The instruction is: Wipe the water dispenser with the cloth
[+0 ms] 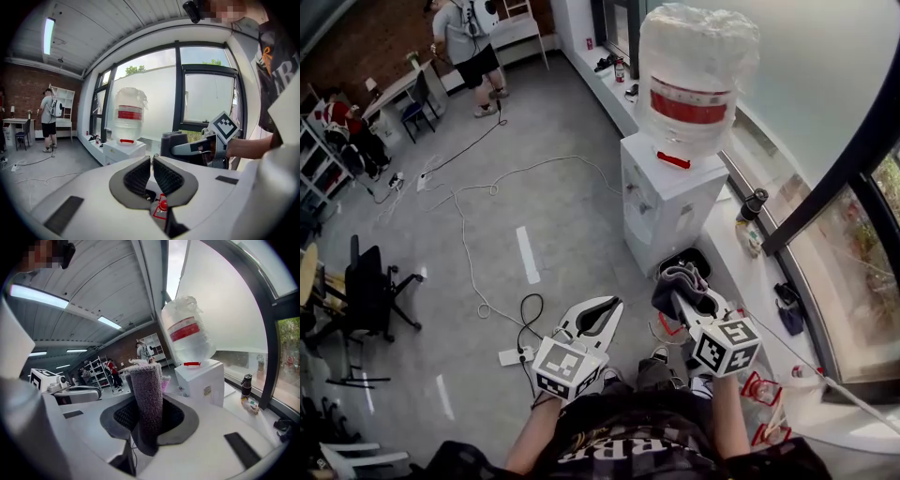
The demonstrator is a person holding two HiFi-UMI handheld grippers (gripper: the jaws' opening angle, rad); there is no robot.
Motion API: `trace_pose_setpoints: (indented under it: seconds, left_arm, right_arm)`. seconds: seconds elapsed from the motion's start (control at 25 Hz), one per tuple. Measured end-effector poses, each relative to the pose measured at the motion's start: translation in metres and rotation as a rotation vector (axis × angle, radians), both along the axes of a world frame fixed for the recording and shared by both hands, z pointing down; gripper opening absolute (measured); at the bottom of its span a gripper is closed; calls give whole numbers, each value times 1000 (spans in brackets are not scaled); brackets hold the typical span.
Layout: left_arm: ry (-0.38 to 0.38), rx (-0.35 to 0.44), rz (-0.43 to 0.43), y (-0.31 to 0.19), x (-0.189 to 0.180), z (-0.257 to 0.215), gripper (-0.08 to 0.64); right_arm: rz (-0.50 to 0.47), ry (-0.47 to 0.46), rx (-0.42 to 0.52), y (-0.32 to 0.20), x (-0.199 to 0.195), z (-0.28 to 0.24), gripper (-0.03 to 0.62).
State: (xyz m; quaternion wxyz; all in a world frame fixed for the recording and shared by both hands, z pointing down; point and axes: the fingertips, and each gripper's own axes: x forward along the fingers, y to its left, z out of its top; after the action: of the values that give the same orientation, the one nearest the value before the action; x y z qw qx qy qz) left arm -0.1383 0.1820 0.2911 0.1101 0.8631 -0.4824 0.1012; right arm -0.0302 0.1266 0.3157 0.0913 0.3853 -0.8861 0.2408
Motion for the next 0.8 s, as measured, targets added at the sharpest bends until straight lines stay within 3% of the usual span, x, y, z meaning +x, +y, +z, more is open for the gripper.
trace_pose_setpoints:
  seconds: [0.4, 0.8]
  left_arm:
    - [4, 49, 15, 26, -8, -12, 29]
    - [-2, 62, 45, 37, 1, -15, 29]
  right_arm:
    - [-25, 11, 40, 27, -18, -6, 101]
    - [-10, 41, 56, 37, -3, -9, 101]
